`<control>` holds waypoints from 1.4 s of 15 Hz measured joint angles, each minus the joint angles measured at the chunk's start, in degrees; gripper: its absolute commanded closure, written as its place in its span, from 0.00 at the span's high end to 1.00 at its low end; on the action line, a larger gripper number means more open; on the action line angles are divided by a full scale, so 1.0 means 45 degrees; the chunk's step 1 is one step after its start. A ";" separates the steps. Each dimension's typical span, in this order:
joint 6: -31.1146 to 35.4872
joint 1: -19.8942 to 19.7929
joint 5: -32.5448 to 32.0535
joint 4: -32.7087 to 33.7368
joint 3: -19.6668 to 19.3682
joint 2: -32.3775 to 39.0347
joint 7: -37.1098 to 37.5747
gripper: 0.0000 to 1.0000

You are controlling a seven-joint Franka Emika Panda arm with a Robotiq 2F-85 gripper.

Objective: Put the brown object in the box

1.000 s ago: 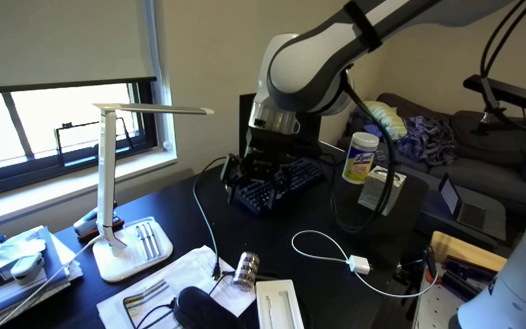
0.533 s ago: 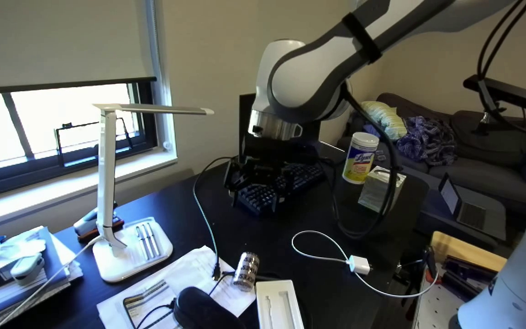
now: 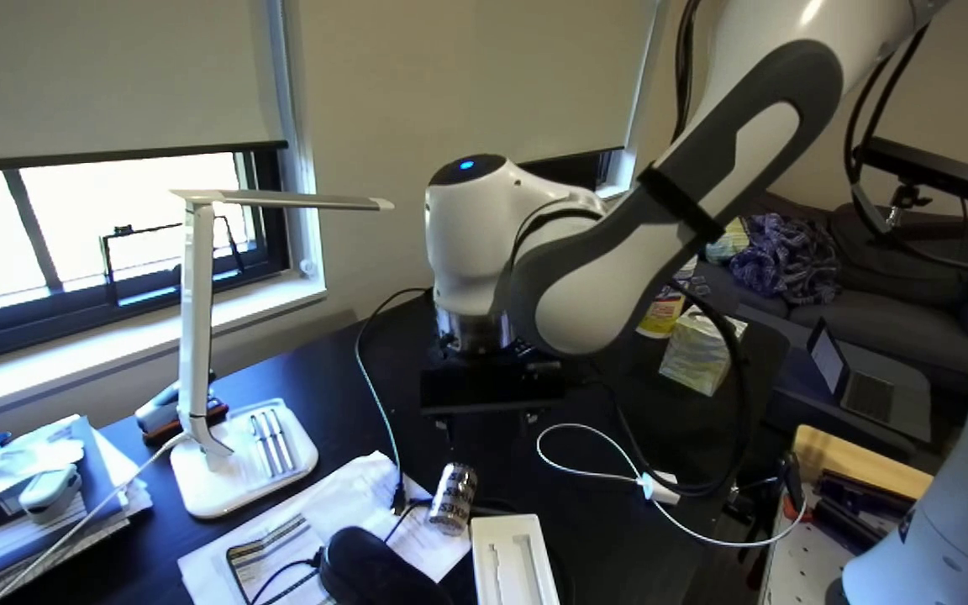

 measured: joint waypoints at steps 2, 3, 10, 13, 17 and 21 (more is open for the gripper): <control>-0.0028 0.0556 -0.0745 0.0311 0.0011 0.0647 0.1229 1.00; 0.0014 0.0779 -0.1027 0.0485 -0.0001 0.0972 0.1775 1.00; 0.1310 0.1840 -0.3334 0.1429 -0.1100 0.2772 0.5489 1.00; 0.2011 0.2175 -0.4477 0.1638 -0.1648 0.3368 0.6371 1.00; 0.2674 0.2333 -0.5200 0.1811 -0.1799 0.3972 0.6554 1.00; 0.2807 0.2457 -0.5275 0.1985 -0.1813 0.4250 0.6556 0.60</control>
